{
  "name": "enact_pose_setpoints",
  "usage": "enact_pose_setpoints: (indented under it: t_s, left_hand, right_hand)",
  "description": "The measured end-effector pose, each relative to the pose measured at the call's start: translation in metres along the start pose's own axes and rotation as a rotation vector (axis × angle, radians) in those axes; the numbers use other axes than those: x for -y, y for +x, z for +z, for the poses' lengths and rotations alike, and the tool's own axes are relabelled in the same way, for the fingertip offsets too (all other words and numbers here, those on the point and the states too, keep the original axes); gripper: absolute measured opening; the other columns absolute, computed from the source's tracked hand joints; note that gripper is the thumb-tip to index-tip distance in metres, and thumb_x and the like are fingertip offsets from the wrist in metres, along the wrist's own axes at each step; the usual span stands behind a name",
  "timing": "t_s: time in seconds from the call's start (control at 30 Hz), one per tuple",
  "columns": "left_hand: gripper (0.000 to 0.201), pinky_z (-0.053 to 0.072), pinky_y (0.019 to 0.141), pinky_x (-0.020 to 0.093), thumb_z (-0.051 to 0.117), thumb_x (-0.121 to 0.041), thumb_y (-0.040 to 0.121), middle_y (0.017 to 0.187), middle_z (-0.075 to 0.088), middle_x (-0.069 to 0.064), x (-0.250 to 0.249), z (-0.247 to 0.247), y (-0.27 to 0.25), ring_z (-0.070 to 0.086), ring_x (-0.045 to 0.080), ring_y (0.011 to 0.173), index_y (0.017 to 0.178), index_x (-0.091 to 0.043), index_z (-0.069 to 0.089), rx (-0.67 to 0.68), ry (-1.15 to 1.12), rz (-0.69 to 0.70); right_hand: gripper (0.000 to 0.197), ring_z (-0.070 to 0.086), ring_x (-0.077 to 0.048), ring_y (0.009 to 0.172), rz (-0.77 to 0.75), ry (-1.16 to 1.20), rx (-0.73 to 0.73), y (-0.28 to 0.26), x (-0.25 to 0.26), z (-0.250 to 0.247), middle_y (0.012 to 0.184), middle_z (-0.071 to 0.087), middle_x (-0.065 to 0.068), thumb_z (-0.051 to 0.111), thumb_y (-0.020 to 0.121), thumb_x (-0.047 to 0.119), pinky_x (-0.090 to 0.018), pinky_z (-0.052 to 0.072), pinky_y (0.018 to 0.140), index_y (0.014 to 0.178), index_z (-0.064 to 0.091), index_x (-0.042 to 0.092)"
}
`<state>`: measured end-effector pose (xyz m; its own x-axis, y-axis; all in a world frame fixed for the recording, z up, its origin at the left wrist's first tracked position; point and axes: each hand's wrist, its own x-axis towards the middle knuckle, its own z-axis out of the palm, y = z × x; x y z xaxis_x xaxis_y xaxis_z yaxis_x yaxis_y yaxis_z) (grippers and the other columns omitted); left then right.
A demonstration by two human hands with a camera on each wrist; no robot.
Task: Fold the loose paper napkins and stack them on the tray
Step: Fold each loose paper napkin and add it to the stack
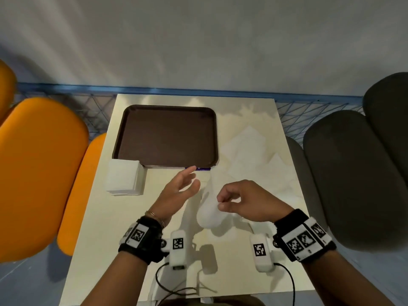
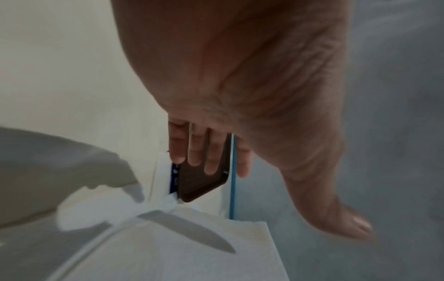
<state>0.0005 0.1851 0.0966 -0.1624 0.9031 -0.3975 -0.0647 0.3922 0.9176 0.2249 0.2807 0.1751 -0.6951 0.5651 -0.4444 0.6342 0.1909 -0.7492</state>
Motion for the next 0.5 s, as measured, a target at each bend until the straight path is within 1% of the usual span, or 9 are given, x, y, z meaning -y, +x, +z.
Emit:
enact_pose_setpoints:
  t_s: [0.07, 0.13, 0.17, 0.23, 0.27, 0.3, 0.37, 0.4, 0.5]
  left_hand:
    - [0.068, 0.048, 0.111, 0.035, 0.066, -0.063, 0.093, 0.134, 0.069, -0.015, -0.012, -0.001, 0.002, 0.059, 0.009, 0.133, 0.152, -0.035, 0.047, 0.139, -0.069, -0.046]
    - [0.062, 0.052, 0.106, 0.038, 0.065, -0.053, 0.095, 0.131, 0.073, -0.001, -0.016, -0.001, -0.001, 0.066, 0.021, 0.125, 0.147, -0.021, 0.055, 0.271, -0.176, -0.112]
    - [0.056, 0.056, 0.097, 0.036, 0.067, -0.049, 0.093, 0.125, 0.075, 0.005, -0.017, -0.002, -0.004, 0.071, 0.024, 0.116, 0.138, -0.016, 0.063, 0.319, -0.231, -0.133]
    - [0.049, 0.057, 0.079, 0.032, 0.082, -0.05, 0.082, 0.106, 0.074, 0.01, -0.019, -0.004, -0.013, 0.071, 0.023, 0.092, 0.11, -0.011, 0.075, 0.35, -0.308, -0.134]
    - [0.047, 0.056, 0.075, 0.031, 0.087, -0.05, 0.077, 0.098, 0.073, 0.01, -0.019, -0.006, -0.017, 0.069, 0.023, 0.084, 0.101, -0.011, 0.077, 0.342, -0.334, -0.132]
    - [0.042, 0.056, 0.073, 0.031, 0.086, -0.048, 0.076, 0.095, 0.072, 0.01, -0.019, -0.008, -0.021, 0.069, 0.023, 0.081, 0.097, -0.012, 0.079, 0.334, -0.364, -0.134]
    - [0.032, 0.058, 0.074, 0.033, 0.081, -0.038, 0.083, 0.101, 0.074, 0.013, -0.021, -0.012, -0.029, 0.072, 0.025, 0.086, 0.102, -0.012, 0.08, 0.36, -0.459, -0.146]
    - [0.03, 0.059, 0.077, 0.034, 0.076, -0.034, 0.087, 0.106, 0.074, 0.014, -0.023, -0.012, -0.034, 0.072, 0.026, 0.091, 0.107, -0.011, 0.08, 0.395, -0.495, -0.146]
    - [0.042, 0.055, 0.088, 0.039, 0.079, -0.037, 0.088, 0.113, 0.072, 0.012, -0.023, -0.008, -0.042, 0.069, 0.027, 0.1, 0.12, -0.011, 0.075, 0.501, -0.532, -0.112]
  right_hand:
    - [0.013, 0.068, 0.004, 0.098, -0.076, -0.059, 0.028, -0.009, 0.022, -0.005, 0.096, 0.076, 0.02, 0.08, 0.093, 0.022, -0.011, 0.047, 0.087, 0.091, 0.075, 0.033]
    - [0.009, 0.065, 0.011, 0.106, -0.131, -0.075, 0.031, -0.017, 0.039, -0.009, 0.099, 0.075, 0.023, 0.08, 0.094, 0.02, -0.011, 0.044, 0.092, 0.093, 0.077, 0.029]
    - [0.007, 0.063, 0.014, 0.109, -0.154, -0.07, 0.03, -0.02, 0.045, -0.012, 0.1, 0.075, 0.024, 0.08, 0.094, 0.019, -0.009, 0.043, 0.092, 0.095, 0.077, 0.026]
    - [0.008, 0.063, 0.007, 0.111, -0.2, -0.094, 0.018, -0.026, 0.055, -0.017, 0.103, 0.074, 0.022, 0.08, 0.094, 0.021, -0.009, 0.042, 0.089, 0.098, 0.078, 0.027]
    - [0.01, 0.062, 0.0, 0.109, -0.222, -0.119, 0.011, -0.028, 0.058, -0.02, 0.103, 0.074, 0.022, 0.081, 0.094, 0.022, -0.014, 0.043, 0.089, 0.098, 0.078, 0.03]
    - [0.011, 0.061, -0.004, 0.108, -0.246, -0.144, 0.004, -0.03, 0.06, -0.021, 0.104, 0.074, 0.022, 0.081, 0.093, 0.022, -0.02, 0.045, 0.091, 0.098, 0.078, 0.032]
    - [0.013, 0.058, -0.01, 0.107, -0.294, -0.171, 0.001, -0.032, 0.064, -0.022, 0.105, 0.075, 0.023, 0.081, 0.093, 0.022, -0.032, 0.048, 0.094, 0.097, 0.078, 0.034]
    - [0.013, 0.058, -0.012, 0.105, -0.315, -0.161, 0.008, -0.033, 0.066, -0.022, 0.106, 0.075, 0.023, 0.082, 0.092, 0.021, -0.034, 0.048, 0.093, 0.097, 0.079, 0.033]
    - [0.012, 0.063, -0.016, 0.098, -0.338, -0.043, 0.059, -0.035, 0.072, -0.022, 0.103, 0.077, 0.016, 0.082, 0.091, 0.012, -0.031, 0.052, 0.09, 0.096, 0.08, 0.024]
